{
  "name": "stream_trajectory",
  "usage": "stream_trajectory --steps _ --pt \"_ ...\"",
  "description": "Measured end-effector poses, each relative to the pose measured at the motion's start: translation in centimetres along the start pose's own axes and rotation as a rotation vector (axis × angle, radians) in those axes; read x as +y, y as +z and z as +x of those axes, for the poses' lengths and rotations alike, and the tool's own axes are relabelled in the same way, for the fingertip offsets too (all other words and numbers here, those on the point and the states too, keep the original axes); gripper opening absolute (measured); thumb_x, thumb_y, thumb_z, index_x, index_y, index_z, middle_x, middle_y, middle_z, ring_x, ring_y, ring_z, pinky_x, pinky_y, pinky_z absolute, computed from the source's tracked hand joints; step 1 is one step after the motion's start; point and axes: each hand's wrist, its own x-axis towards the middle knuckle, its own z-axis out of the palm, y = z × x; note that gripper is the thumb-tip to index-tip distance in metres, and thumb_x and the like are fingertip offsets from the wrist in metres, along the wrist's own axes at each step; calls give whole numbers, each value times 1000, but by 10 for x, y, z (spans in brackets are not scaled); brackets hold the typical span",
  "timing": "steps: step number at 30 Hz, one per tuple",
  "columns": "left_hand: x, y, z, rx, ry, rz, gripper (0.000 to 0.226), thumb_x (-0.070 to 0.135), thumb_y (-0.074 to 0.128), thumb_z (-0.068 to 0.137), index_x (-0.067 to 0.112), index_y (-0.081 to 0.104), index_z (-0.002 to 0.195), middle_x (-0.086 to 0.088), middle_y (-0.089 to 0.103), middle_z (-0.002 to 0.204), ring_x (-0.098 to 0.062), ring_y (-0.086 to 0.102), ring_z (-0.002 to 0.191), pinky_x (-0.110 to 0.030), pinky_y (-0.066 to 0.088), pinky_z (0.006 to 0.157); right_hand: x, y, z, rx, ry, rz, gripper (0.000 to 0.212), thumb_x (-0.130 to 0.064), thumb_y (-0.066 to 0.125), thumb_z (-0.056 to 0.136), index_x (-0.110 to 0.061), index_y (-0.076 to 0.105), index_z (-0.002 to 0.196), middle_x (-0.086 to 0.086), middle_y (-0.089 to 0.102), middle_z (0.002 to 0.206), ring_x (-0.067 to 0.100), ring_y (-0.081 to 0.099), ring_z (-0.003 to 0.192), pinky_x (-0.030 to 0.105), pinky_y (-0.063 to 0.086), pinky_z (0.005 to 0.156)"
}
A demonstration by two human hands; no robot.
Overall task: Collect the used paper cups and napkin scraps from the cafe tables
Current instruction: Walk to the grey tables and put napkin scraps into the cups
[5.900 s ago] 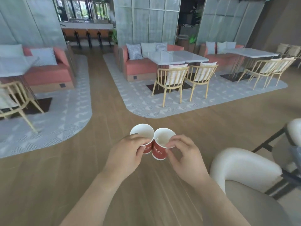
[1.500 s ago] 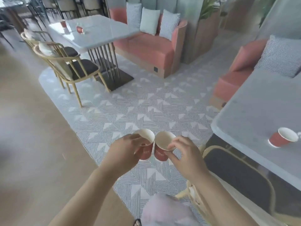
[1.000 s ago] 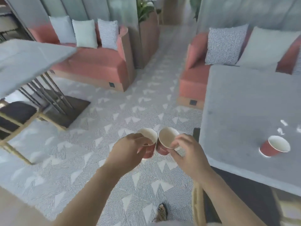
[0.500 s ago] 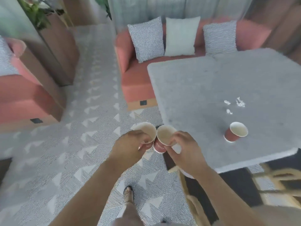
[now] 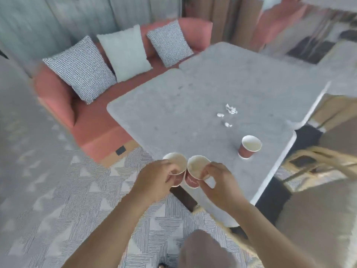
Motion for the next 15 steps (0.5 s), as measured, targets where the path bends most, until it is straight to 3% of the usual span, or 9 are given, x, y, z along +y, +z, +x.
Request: stream_trajectory --steps 5,15 --pt "-13 10 68 -65 124 -15 18 22 59 82 31 63 98 14 64 100 -11 56 96 -24 38 70 28 0 34 51 128 -14 9 -11 68 70 -15 61 74 -5 61 83 19 56 86 34 49 70" --pt "-27 34 205 -227 225 -11 14 17 56 82 25 61 92 11 63 97 -14 55 97 -27 44 73 96 15 127 27 397 -82 15 -27 64 80 -12 61 81 -2 61 94 18 52 95 36 49 68"
